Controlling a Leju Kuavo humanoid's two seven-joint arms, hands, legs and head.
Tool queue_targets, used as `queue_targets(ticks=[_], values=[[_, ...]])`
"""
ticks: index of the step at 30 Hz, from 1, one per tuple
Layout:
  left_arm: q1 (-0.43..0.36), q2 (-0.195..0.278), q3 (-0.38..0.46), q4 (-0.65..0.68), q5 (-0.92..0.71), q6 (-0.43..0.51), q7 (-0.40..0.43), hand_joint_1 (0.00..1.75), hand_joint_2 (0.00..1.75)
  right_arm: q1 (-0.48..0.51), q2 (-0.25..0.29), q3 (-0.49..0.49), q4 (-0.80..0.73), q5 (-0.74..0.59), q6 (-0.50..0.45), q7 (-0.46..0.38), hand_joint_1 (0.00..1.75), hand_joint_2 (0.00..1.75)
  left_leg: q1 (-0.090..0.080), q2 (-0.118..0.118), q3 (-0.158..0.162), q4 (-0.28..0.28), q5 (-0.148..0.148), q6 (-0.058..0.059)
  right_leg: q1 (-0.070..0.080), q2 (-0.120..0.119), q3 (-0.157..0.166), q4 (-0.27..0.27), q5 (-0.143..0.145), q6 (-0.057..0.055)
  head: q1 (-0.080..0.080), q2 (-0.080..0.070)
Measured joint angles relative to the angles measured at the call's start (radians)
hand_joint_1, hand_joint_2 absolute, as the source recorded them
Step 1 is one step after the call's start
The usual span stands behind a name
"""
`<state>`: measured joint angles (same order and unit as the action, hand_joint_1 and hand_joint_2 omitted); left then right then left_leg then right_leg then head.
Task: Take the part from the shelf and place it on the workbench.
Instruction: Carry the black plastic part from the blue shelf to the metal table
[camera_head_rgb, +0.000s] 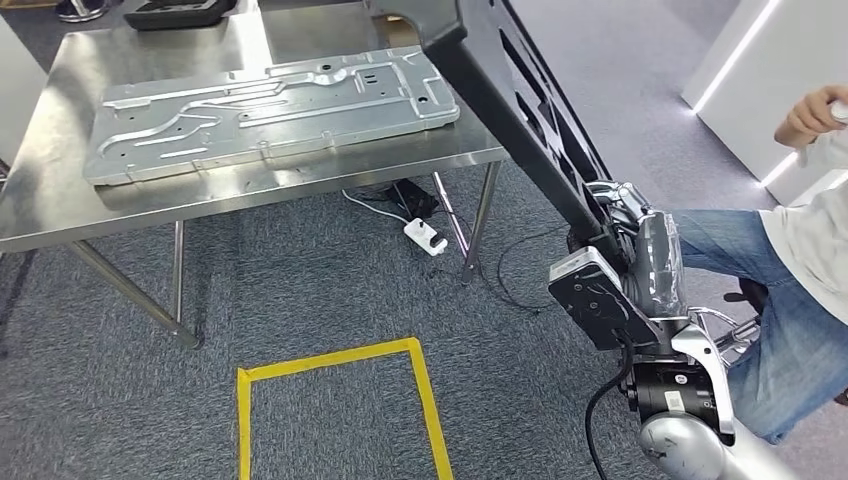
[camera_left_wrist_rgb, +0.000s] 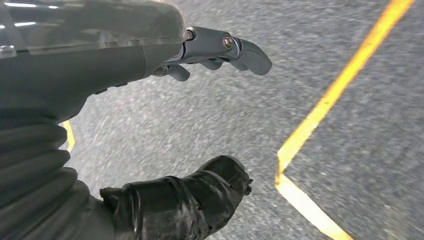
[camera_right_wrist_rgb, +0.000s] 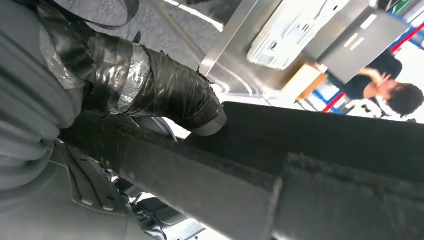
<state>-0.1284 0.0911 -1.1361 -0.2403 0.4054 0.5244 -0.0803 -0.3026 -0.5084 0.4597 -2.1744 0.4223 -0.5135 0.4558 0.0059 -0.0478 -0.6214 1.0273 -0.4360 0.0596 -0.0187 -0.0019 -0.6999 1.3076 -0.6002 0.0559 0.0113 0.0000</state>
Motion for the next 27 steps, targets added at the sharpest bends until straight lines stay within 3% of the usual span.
queue_targets(ticks=[2, 4, 6, 8, 9, 10, 13, 15, 16, 17, 18, 20, 23, 25, 27], values=[[0.001, 0.000, 0.000, 0.000, 0.000, 0.000, 0.000, 0.00, 1.75, 0.001, 0.000, 0.000, 0.000, 0.000, 0.000, 0.000, 1.75, 1.75, 0.000, -0.028, 0.002, 0.002, -0.001, -0.001, -0.001, 0.013, 0.027, -0.086, 0.069, -0.006, 0.000, 0.000], [0.000, 0.000, 0.000, 0.000, 0.005, -0.004, -0.006, 0.00, 1.75, 0.001, 0.000, 0.000, 0.000, 0.001, 0.000, 0.001, 1.75, 1.75, -0.001, -0.054, 0.000, 0.006, -0.002, -0.005, -0.003, 0.062, 0.083, -0.220, 0.128, -0.016, 0.000, 0.000], [-0.001, -0.001, 0.000, -0.001, 0.028, -0.025, -0.028, 0.00, 1.75, 0.001, -0.002, 0.000, -0.001, 0.003, 0.001, 0.004, 1.75, 1.75, 0.001, -0.076, -0.007, 0.007, -0.001, -0.015, -0.002, 0.091, 0.111, -0.280, 0.137, -0.024, -0.001, 0.000], [0.002, 0.000, 0.005, -0.001, 0.068, -0.072, -0.063, 0.00, 1.75, 0.002, -0.005, 0.000, -0.002, 0.005, 0.002, 0.007, 1.75, 1.75, 0.004, -0.098, -0.015, 0.003, 0.004, -0.028, -0.002, 0.070, 0.118, -0.290, 0.137, -0.031, -0.001, 0.000], [0.004, 0.000, 0.009, -0.002, 0.090, -0.105, -0.081, 0.00, 1.75, 0.002, -0.005, 0.000, -0.002, 0.005, 0.003, 0.007, 1.75, 1.75, 0.003, -0.096, -0.018, 0.005, 0.003, -0.034, -0.004, 0.058, 0.122, -0.296, 0.139, -0.035, -0.001, 0.000], [0.005, 0.000, 0.016, -0.003, 0.107, -0.141, -0.097, 0.00, 1.75, 0.001, -0.006, 0.000, -0.002, 0.003, 0.005, 0.007, 1.75, 1.75, 0.000, -0.075, -0.026, 0.021, -0.008, -0.040, -0.007, 0.045, 0.128, -0.303, 0.141, -0.039, -0.005, 0.000], [-0.001, 0.000, 0.040, -0.006, 0.152, -0.250, -0.136, 0.00, 1.75, -0.002, -0.008, -0.001, -0.001, -0.014, 0.013, 0.002, 1.75, 1.75, -0.001, 0.016, -0.101, 0.179, -0.091, -0.051, -0.005, 0.000, 0.141, -0.313, 0.140, -0.050, -0.015, 0.000], [-0.006, 0.000, 0.056, -0.007, 0.174, -0.299, -0.157, 0.00, 1.75, -0.003, -0.009, -0.001, 0.003, -0.026, 0.020, 0.001, 1.75, 1.75, 0.004, 0.036, -0.143, 0.262, -0.114, -0.056, -0.003, -0.023, 0.144, -0.311, 0.136, -0.052, -0.016, 0.000], [-0.006, 0.001, 0.064, -0.008, 0.182, -0.313, -0.166, 0.00, 1.75, -0.004, -0.009, -0.002, 0.006, -0.030, 0.025, 0.004, 1.75, 1.75, 0.006, 0.040, -0.140, 0.254, -0.100, -0.058, -0.004, -0.031, 0.145, -0.309, 0.133, -0.051, -0.016, 0.000], [-0.005, 0.002, 0.071, -0.008, 0.188, -0.322, -0.174, 0.00, 1.75, -0.007, -0.010, -0.002, 0.009, -0.033, 0.032, 0.011, 1.75, 1.75, 0.007, 0.043, -0.117, 0.211, -0.071, -0.059, -0.005, -0.039, 0.146, -0.306, 0.130, -0.048, -0.016, 0.000], [-0.004, 0.003, 0.078, -0.008, 0.193, -0.329, -0.180, 0.00, 1.75, -0.013, -0.013, -0.002, 0.013, -0.034, 0.043, 0.026, 1.75, 1.75, 0.008, 0.048, -0.082, 0.145, -0.039, -0.058, -0.007, -0.045, 0.147, -0.303, 0.126, -0.043, -0.016, 0.000], [-0.004, 0.008, 0.092, -0.008, 0.204, -0.348, -0.185, 0.00, 1.75, -0.032, -0.029, -0.004, 0.021, -0.032, 0.084, 0.074, 1.75, 1.75, 0.006, 0.056, -0.023, 0.038, -0.007, -0.052, -0.004, -0.051, 0.145, -0.295, 0.118, -0.032, -0.017, 0.000], [-0.003, 0.019, 0.111, -0.008, 0.232, -0.410, -0.181, 0.00, 1.75, -0.078, -0.073, -0.007, 0.041, -0.010, 0.191, 0.156, 1.75, 1.75, -0.001, 0.055, -0.012, 0.013, -0.010, -0.036, -0.001, -0.056, 0.143, -0.293, 0.116, -0.017, -0.017, 0.000], [-0.001, 0.025, 0.122, -0.008, 0.243, -0.452, -0.179, 0.00, 1.75, -0.119, -0.114, -0.008, 0.060, 0.039, 0.294, 0.188, 1.75, 1.75, 0.000, 0.052, -0.009, 0.009, -0.009, -0.024, -0.006, -0.045, 0.135, -0.275, 0.101, -0.009, -0.017, 0.000], [-0.004, 0.029, 0.128, -0.008, 0.244, -0.479, -0.181, 0.00, 1.75, -0.166, -0.160, -0.007, 0.077, 0.115, 0.413, 0.201, 1.75, 1.75, 0.003, 0.049, -0.006, 0.006, -0.009, -0.014, -0.008, -0.021, 0.089, -0.182, 0.054, -0.004, -0.016, 0.000]])
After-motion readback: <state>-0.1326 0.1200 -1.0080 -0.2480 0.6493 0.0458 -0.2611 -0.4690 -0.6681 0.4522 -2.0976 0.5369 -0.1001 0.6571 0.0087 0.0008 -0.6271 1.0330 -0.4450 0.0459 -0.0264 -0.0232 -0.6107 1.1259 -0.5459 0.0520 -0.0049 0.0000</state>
